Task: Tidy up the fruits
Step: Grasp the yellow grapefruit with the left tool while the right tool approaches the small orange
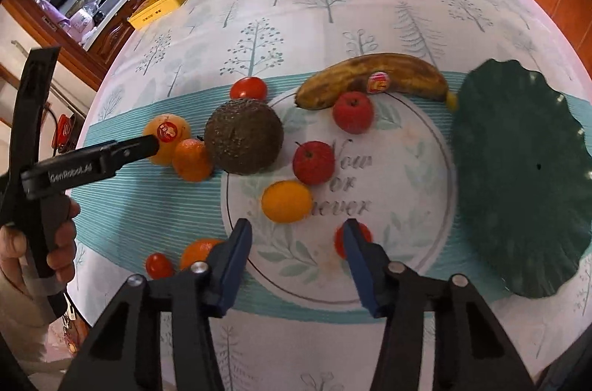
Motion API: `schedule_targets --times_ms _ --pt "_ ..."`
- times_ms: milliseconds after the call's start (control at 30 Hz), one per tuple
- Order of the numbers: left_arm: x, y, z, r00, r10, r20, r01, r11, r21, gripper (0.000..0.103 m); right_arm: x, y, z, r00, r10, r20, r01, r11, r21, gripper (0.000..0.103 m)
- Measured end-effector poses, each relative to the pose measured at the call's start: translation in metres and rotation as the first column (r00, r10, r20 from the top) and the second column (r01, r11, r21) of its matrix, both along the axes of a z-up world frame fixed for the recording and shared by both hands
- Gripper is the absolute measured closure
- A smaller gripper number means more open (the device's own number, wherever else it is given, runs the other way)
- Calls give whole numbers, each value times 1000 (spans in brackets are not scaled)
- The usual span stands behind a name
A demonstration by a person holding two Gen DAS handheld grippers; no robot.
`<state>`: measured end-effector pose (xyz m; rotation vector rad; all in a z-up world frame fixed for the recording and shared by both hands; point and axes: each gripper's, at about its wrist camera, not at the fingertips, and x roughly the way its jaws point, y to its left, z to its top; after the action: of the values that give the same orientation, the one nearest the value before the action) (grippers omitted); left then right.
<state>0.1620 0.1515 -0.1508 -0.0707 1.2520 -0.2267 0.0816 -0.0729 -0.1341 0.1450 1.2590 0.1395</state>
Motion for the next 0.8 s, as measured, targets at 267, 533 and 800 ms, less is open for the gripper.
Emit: schedule_targets --times_ms 267,533,800 --pt "15 -2 -15 998 -33 -58 26 993 -116 30 13 12 -21 1000 9 -23 -10 1000 -16 72" --pt "30 -10 -25 994 -19 -105 3 988 -155 41 18 15 -22 1000 -5 -2 5 1000 -21 72" --pt "33 -27 -25 996 -37 -84 30 997 -74 43 22 12 -23 1000 -31 -5 31 1000 5 71"
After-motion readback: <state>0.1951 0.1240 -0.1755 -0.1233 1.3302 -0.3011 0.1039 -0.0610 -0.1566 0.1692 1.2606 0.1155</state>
